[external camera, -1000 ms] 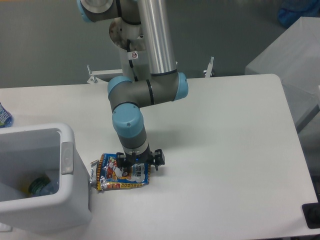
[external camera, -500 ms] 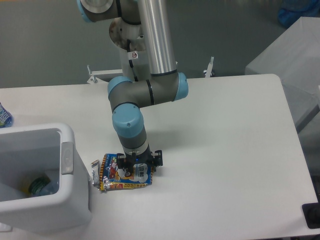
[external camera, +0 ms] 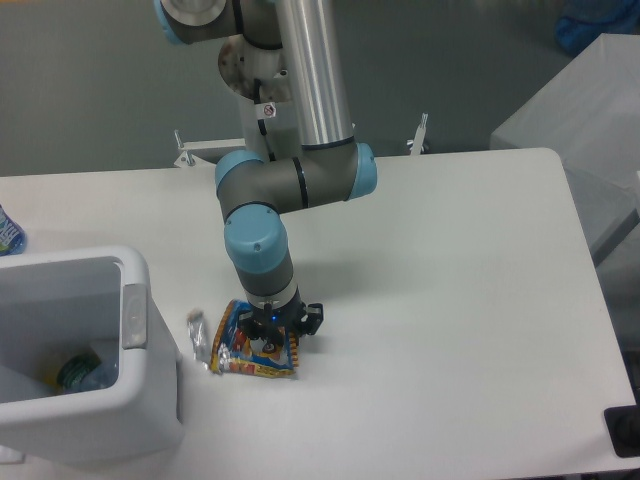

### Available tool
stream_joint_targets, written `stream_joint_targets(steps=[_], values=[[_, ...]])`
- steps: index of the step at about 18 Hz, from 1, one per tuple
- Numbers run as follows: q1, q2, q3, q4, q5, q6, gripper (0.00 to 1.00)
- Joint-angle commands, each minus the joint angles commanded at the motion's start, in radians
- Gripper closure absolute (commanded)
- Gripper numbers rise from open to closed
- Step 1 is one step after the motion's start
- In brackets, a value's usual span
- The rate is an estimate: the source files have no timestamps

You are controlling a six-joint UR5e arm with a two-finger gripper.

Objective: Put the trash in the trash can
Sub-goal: 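Lower the gripper onto the snack wrapper and pinch it closed, then lift the pinched snack wrapper up off the table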

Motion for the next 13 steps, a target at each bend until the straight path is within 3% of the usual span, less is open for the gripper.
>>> stream_joint_targets(steps=[4,7,10,13], values=[[0.006,0.038,0.003,0.000,-0.012,0.003,0.97],[0.015,0.099,0.027,0.000,-0.027,0.002,0.99],[0.057,0.146,0.072,-0.008,-0.141,0.000,0.99],[0.084,0.176,0.156,-0.011,-0.178,-0.023,0.98]])
